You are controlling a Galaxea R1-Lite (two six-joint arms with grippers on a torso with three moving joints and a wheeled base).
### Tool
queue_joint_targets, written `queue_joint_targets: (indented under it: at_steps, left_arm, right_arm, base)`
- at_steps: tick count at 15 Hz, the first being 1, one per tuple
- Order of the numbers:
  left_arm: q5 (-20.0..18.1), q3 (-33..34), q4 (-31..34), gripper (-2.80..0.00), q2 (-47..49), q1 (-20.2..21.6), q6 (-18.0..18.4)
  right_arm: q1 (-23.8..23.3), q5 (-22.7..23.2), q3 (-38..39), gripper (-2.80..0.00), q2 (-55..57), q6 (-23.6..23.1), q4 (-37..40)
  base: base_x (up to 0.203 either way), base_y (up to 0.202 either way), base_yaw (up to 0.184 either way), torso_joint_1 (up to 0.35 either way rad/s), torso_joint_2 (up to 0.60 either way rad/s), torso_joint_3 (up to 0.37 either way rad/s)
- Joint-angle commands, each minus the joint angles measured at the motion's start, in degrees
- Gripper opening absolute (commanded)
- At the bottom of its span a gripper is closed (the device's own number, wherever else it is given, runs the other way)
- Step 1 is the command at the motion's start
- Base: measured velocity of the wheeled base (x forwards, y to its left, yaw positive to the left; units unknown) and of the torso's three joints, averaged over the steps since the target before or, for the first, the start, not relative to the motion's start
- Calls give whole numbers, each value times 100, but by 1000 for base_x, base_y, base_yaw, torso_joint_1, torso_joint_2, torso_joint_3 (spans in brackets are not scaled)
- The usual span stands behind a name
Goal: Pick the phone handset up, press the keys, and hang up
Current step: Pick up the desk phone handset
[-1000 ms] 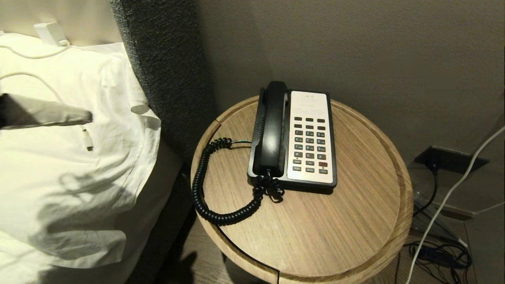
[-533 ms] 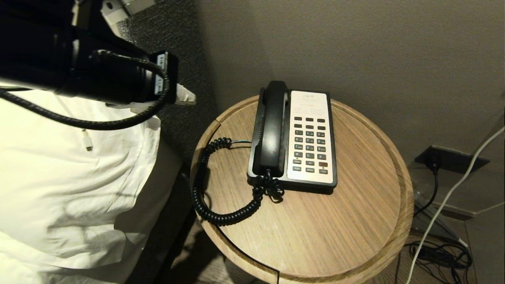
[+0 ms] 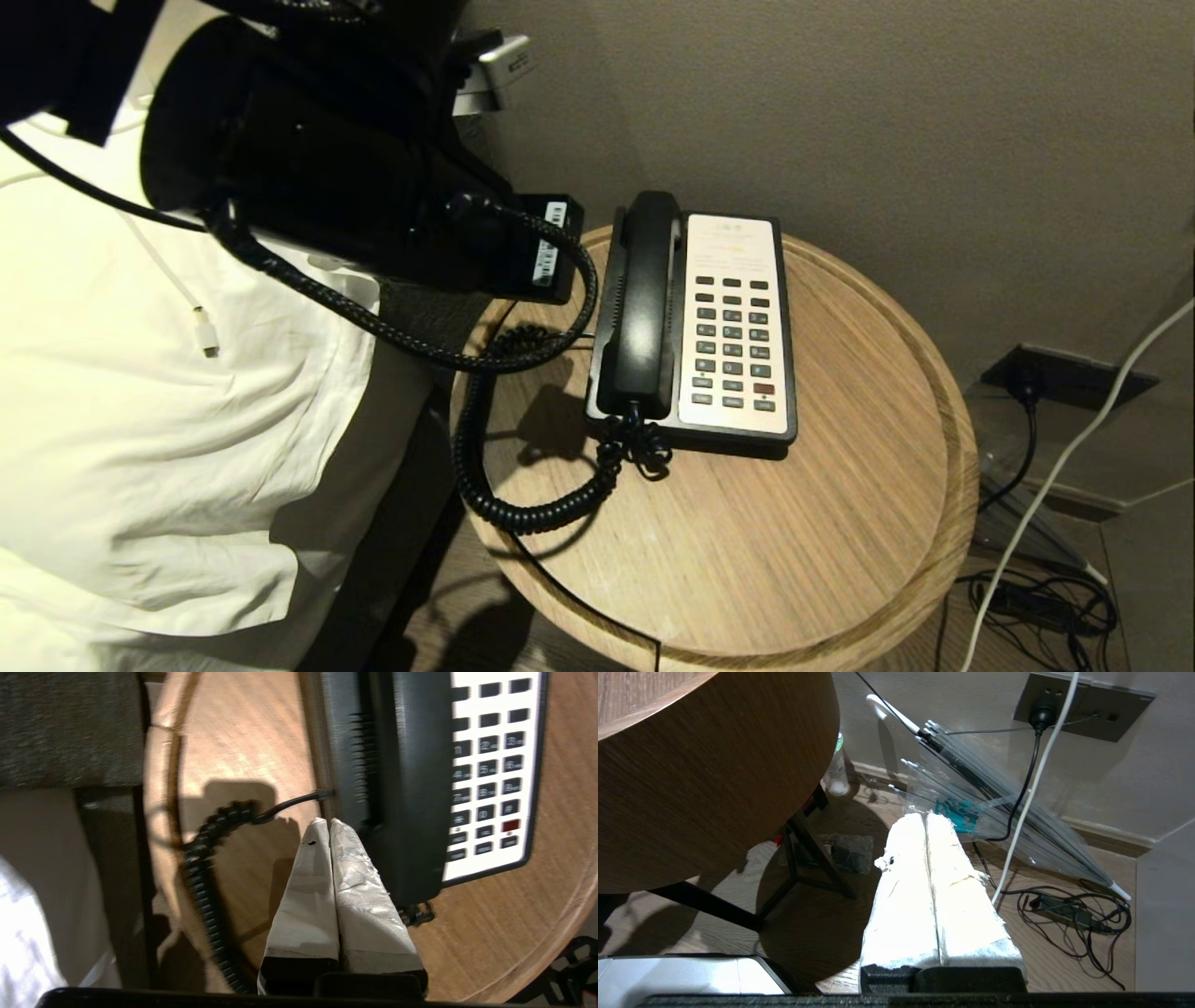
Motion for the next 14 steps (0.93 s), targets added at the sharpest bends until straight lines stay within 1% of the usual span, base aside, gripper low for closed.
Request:
queue_joint_targets:
  at_steps: [1,2,4,6,8,10,11,12,14]
  left_arm:
    - [26,-18,-181,-280,88,-134,-34]
    - [34,-18,-371,-280,93,-185,-68]
    - [136,-20,-466,-280,164,-205,-85]
    - [368,-20,-624,-280,251,-258,-83]
    - [641,-20,-631,-280,321,-353,-48]
    - [696,-17,-588,-280,315,-474,-27]
    - [699,-11,-561,-268,316,-522,-27]
    - [714,-11,-561,0,324,-522,-27]
    - [714,-11,-578,0,340,-548,-27]
  right_arm:
    - [0,-4,1,-280,-2,-11,-2]
    - [0,-4,1,-280,-2,-3,-2]
    - [0,5,1,-280,-2,-3,-2]
    - [0,5,1,-280,-2,-3,-2]
    - [0,5,1,-280,-2,-11,-2]
    - [0,5,1,-280,-2,-3,-2]
    - [0,5,1,-280,-2,-3,-2]
    - [0,5,1,-280,-2,-3,-2]
    - [0,-3,1,-280,-2,-3,-2]
  base:
    - [0,0,0,0,0,0]
    - [0,0,0,0,0,0]
    - [0,0,0,0,0,0]
    - [0,0,0,0,0,0]
    - [0,0,0,0,0,0]
    - [0,0,0,0,0,0]
    - [0,0,0,0,0,0]
    - [0,0,0,0,0,0]
    - [0,0,0,0,0,0]
